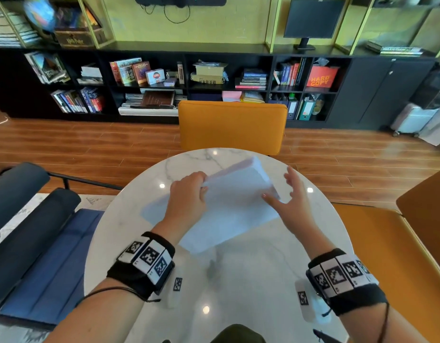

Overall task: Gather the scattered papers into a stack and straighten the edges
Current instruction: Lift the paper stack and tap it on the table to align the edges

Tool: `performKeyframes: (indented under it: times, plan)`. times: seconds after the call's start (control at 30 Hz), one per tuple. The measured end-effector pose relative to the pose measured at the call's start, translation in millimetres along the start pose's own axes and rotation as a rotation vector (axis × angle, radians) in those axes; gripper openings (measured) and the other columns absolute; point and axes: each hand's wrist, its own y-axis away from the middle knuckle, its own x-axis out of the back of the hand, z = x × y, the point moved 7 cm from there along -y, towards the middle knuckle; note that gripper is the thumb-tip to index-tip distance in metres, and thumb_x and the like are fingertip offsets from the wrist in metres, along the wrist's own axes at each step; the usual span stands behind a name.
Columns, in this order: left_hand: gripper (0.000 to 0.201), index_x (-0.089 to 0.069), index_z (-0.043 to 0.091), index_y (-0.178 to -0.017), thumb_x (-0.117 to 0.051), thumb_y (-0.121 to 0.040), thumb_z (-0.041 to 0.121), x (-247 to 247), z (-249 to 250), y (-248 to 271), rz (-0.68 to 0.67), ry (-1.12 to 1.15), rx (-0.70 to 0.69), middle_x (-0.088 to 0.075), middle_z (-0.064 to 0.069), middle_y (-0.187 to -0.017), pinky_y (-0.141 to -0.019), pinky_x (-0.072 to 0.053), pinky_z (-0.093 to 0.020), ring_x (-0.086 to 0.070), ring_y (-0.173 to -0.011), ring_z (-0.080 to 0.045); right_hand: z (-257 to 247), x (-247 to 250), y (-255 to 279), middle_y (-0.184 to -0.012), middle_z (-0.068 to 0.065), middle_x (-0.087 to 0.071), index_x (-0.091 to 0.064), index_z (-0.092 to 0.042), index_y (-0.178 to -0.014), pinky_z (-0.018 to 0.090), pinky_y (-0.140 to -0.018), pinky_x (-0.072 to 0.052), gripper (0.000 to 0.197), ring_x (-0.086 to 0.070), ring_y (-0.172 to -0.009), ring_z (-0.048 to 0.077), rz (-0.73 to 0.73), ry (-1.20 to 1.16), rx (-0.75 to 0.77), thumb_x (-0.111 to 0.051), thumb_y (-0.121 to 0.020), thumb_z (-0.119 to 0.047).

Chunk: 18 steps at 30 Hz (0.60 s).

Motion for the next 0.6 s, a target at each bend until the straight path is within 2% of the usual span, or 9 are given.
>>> performKeyframes:
  times: [0.1,0.13,0.2,0.23,0.3,0.4,0.47,0.53,0.6]
  plan:
    - [0.012,-0.056,0.011,-0.095,-0.047,-0.090,0.005,-7,25,1,-0.042,-0.130,-0.180,-0.061,-0.005,-0.089,-0.077,-0.024,-0.030,-0.055,-0.086,-0.029,-27,-12,1,-0.115,-0.013,-0.060,-0.048,-0.032,-0.131,0.011,-0.088,-0.044,0.062,-0.058,-0.099,0.001,-0.161,-0.076,0.019,-0.076,-0.077,-0.023]
    - [0.012,-0.055,0.011,-0.093,-0.046,-0.089,0.005,-9,29,3,-0.051,-0.152,-0.205,-0.060,-0.005,-0.087,-0.075,-0.023,-0.030,-0.054,-0.084,-0.028,-29,-16,2,-0.108,-0.010,-0.067,-0.057,-0.031,-0.121,0.017,-0.087,-0.051,0.050,-0.064,-0.093,0.005,-0.208,-0.137,-0.016,-0.077,-0.076,-0.022]
    - [0.011,-0.056,0.011,-0.094,-0.048,-0.090,0.006,-10,28,4,-0.051,-0.145,-0.207,-0.061,-0.004,-0.088,-0.074,-0.022,-0.030,-0.054,-0.084,-0.027,-27,-19,4,-0.093,-0.001,-0.077,-0.072,-0.024,-0.097,0.039,-0.087,-0.057,0.023,-0.073,-0.086,0.017,-0.233,-0.254,-0.088,-0.077,-0.075,-0.018]
    - [0.010,-0.058,0.011,-0.094,-0.049,-0.090,0.008,-9,26,4,-0.042,-0.120,-0.205,-0.062,-0.003,-0.089,-0.074,-0.022,-0.029,-0.055,-0.085,-0.027,-24,-20,5,-0.086,0.001,-0.078,-0.074,-0.020,-0.087,0.044,-0.085,-0.058,0.014,-0.074,-0.081,0.020,-0.227,-0.301,-0.116,-0.077,-0.075,-0.015]
    - [0.009,-0.060,0.011,-0.093,-0.057,-0.089,0.018,-6,21,6,-0.011,-0.059,-0.194,-0.065,-0.002,-0.090,-0.075,-0.022,-0.029,-0.058,-0.085,-0.027,-14,-21,7,-0.080,0.003,-0.078,-0.074,-0.014,-0.082,0.045,-0.080,-0.059,0.009,-0.073,-0.075,0.023,-0.203,-0.362,-0.159,-0.076,-0.075,-0.009]
    - [0.031,-0.062,0.014,-0.086,-0.070,-0.078,0.043,5,-9,8,0.056,-0.030,-0.069,-0.067,0.001,-0.084,-0.078,-0.030,-0.033,-0.059,-0.080,-0.021,-1,-19,7,-0.083,0.009,-0.076,-0.073,-0.009,-0.087,0.041,-0.074,-0.059,0.012,-0.072,-0.074,0.026,-0.193,-0.435,-0.207,-0.075,-0.075,-0.006]
    - [0.040,-0.062,0.017,-0.086,-0.074,-0.069,0.052,15,-38,10,0.113,-0.021,0.050,-0.065,0.003,-0.086,-0.084,-0.038,-0.038,-0.058,-0.083,-0.019,8,-14,6,-0.081,0.008,-0.076,-0.073,-0.009,-0.088,0.036,-0.068,-0.059,0.013,-0.071,-0.072,0.026,-0.184,-0.476,-0.233,-0.073,-0.076,-0.004]
    - [0.046,-0.061,0.018,-0.097,-0.079,-0.066,0.047,26,-65,14,0.187,0.088,0.188,-0.063,0.001,-0.099,-0.087,-0.044,-0.040,-0.056,-0.095,-0.020,17,-9,5,-0.082,0.009,-0.076,-0.073,-0.009,-0.088,0.035,-0.068,-0.059,0.013,-0.071,-0.074,0.027,-0.178,-0.507,-0.255,-0.073,-0.076,-0.005]
    - [0.049,-0.054,0.020,-0.113,-0.079,-0.073,0.033,23,-81,20,0.147,0.399,0.350,-0.058,0.002,-0.113,-0.087,-0.044,-0.031,-0.053,-0.107,-0.018,22,-7,4,-0.092,0.017,-0.075,-0.072,-0.003,-0.095,0.040,-0.074,-0.058,0.025,-0.070,-0.081,0.031,-0.173,-0.539,-0.265,-0.078,-0.072,-0.010]
